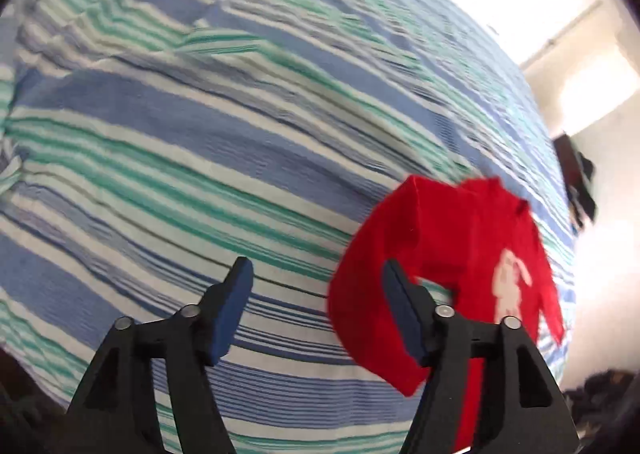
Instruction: Fold small clothes
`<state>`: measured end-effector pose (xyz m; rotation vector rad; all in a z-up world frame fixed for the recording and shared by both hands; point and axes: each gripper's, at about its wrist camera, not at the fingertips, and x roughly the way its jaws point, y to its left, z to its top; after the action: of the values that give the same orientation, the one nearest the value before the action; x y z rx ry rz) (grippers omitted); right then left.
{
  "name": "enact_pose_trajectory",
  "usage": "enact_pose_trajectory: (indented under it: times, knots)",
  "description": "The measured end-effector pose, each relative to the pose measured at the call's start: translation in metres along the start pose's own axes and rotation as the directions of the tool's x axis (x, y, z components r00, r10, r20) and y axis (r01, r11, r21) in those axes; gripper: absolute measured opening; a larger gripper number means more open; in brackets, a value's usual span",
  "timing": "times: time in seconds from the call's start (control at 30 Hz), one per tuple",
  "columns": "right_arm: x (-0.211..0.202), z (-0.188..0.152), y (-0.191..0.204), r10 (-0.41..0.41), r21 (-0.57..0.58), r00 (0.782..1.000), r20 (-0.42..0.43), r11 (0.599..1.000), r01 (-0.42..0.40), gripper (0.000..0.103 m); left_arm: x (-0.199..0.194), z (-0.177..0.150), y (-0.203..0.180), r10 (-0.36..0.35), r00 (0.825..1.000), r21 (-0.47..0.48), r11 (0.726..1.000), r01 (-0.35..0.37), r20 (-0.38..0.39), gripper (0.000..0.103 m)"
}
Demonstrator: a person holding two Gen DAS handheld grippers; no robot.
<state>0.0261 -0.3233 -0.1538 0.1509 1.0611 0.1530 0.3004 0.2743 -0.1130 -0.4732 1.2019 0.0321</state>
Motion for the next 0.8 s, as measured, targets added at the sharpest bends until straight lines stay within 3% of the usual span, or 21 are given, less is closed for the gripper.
enact_pose_trajectory:
  times: [0.07, 0.13, 0.2, 0.27, 0.33, 0.37, 0.4, 0.47, 0.53, 0.57, 0.6, 0.63, 0.67, 0.73, 0.8]
  knots:
    - [-0.001, 0.0, 0.0, 0.004, 0.006, 1.0, 0.003, 1.0, -0.004, 0.071, 0.009, -0.005, 0.029, 0.022, 1.0, -0.094, 0.995, -0.024, -0.013, 0.069]
    - [-0.003, -0.002, -0.001, 0.004, 0.009, 1.0, 0.006, 1.0, -0.004, 0.071, 0.011, -0.026, 0.044, -0.025, 0.999, -0.166, 0.986, 0.028, 0.02, 0.069]
    - [-0.003, -0.004, -0.001, 0.002, 0.006, 1.0, 0.005, 1.0, -0.002, 0.071, 0.009, -0.045, 0.039, -0.079, 0.996, -0.168, 0.982, 0.086, 0.046, 0.069]
    - [-0.001, -0.003, 0.0, -0.006, -0.004, 1.0, -0.002, 1.0, 0.006, 0.072, 0.007, -0.062, 0.01, -0.093, 0.994, -0.053, 0.994, 0.096, 0.054, 0.069]
    - [0.003, -0.002, 0.002, -0.015, -0.015, 1.0, -0.009, 1.0, 0.015, 0.073, 0.001, -0.086, -0.04, -0.057, 0.993, 0.182, 0.983, 0.038, 0.1, 0.076]
    - [0.004, -0.002, 0.003, -0.018, -0.019, 1.0, -0.011, 1.0, 0.018, 0.074, -0.001, -0.103, -0.069, -0.015, 0.99, 0.329, 0.944, -0.033, 0.144, 0.079]
    - [0.005, -0.001, 0.004, -0.022, -0.022, 1.0, -0.01, 1.0, 0.021, 0.075, 0.003, -0.12, -0.095, 0.031, 0.981, 0.462, 0.879, -0.118, 0.193, 0.086]
    - [0.006, -0.001, 0.005, -0.024, -0.025, 1.0, -0.01, 0.999, 0.024, 0.077, 0.025, -0.146, -0.135, 0.119, 0.958, 0.654, 0.708, -0.265, 0.26, 0.089]
    - [0.006, -0.002, 0.006, -0.027, -0.028, 1.0, -0.009, 0.999, 0.027, 0.077, 0.056, -0.156, -0.149, 0.215, 0.94, 0.73, 0.592, -0.34, 0.264, 0.089]
    - [0.006, -0.002, 0.006, -0.026, -0.029, 1.0, -0.007, 0.999, 0.026, 0.077, 0.071, -0.153, -0.147, 0.255, 0.933, 0.745, 0.564, -0.356, 0.253, 0.082]
    - [0.006, -0.003, 0.005, -0.024, -0.028, 1.0, -0.006, 0.999, 0.024, 0.077, 0.084, -0.151, -0.144, 0.289, 0.932, 0.75, 0.561, -0.35, 0.219, 0.07]
    - [0.006, -0.003, 0.005, -0.021, -0.026, 1.0, -0.005, 0.999, 0.021, 0.077, 0.09, -0.144, -0.137, 0.289, 0.945, 0.736, 0.604, -0.304, 0.154, 0.027]
    - [0.005, -0.002, 0.004, -0.019, -0.024, 1.0, -0.004, 1.0, 0.018, 0.077, 0.089, -0.133, -0.129, 0.274, 0.957, 0.691, 0.673, -0.265, 0.1, 0.006]
    - [0.004, -0.002, 0.003, -0.014, -0.02, 1.0, -0.004, 1.0, 0.014, 0.077, 0.058, -0.11, -0.109, 0.169, 0.983, 0.563, 0.806, -0.183, 0.078, 0.004]
    - [0.003, -0.002, 0.002, -0.009, -0.016, 1.0, -0.002, 1.0, 0.009, 0.076, 0.017, -0.083, -0.079, 0.056, 0.993, 0.396, 0.913, -0.093, 0.104, 0.004]
